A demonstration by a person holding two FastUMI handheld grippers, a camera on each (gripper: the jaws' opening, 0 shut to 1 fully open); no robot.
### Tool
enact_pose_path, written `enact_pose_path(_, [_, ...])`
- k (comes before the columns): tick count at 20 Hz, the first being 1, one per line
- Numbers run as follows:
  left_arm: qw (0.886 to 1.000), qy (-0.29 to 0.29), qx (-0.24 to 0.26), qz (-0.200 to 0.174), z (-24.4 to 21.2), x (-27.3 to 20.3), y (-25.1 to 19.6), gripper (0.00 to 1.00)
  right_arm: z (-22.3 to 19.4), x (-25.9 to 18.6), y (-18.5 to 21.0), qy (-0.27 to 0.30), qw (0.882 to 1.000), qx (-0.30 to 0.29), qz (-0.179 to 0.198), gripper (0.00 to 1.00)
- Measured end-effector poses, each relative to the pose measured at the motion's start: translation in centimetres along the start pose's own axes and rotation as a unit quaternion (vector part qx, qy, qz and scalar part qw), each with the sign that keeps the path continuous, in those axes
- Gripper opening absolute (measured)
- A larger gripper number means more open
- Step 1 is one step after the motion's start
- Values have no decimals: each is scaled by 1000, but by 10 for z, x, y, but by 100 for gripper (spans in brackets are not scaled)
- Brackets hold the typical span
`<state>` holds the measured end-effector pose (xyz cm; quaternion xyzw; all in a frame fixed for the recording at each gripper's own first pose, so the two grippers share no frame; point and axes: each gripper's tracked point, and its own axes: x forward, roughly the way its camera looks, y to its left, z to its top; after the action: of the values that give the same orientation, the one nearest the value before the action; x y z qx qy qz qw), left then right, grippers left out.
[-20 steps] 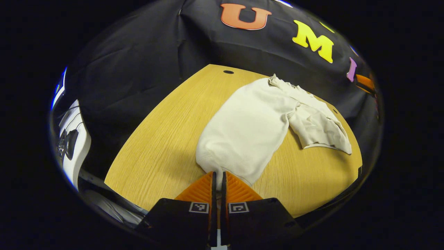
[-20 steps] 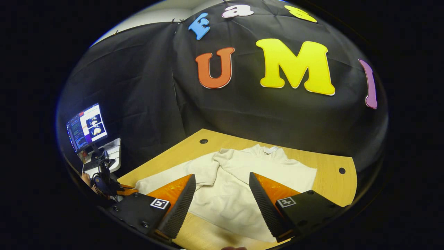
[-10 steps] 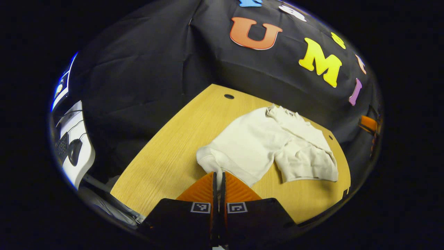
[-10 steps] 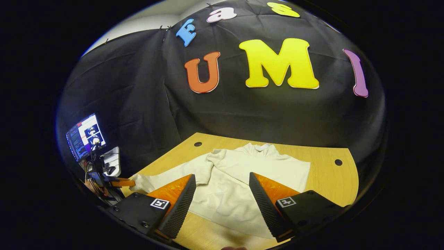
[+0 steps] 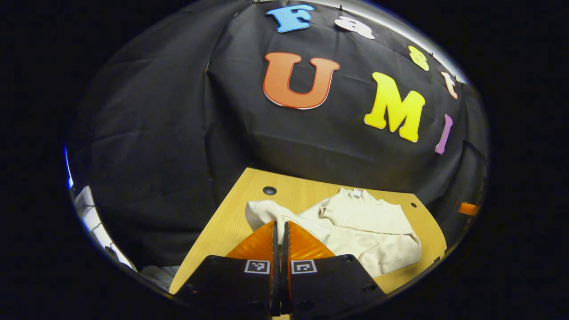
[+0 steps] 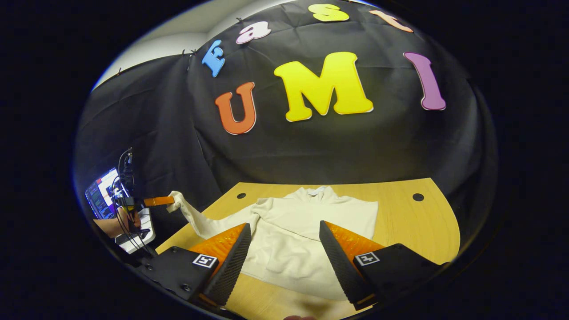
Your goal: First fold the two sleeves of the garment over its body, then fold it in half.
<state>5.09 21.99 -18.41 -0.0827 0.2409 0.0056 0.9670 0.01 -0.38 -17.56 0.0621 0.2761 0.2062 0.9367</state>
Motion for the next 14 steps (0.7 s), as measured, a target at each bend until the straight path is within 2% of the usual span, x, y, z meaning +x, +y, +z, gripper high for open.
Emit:
enact_pose_path(7, [995,-63,16,-74,98,49,-77,3,18,-47,-45,-36,998,22,-48,98])
enact_pose_path(14, [979,-73,64,-179,128,95,-200,3,17,-101,-101,-59,990,53,-118,98])
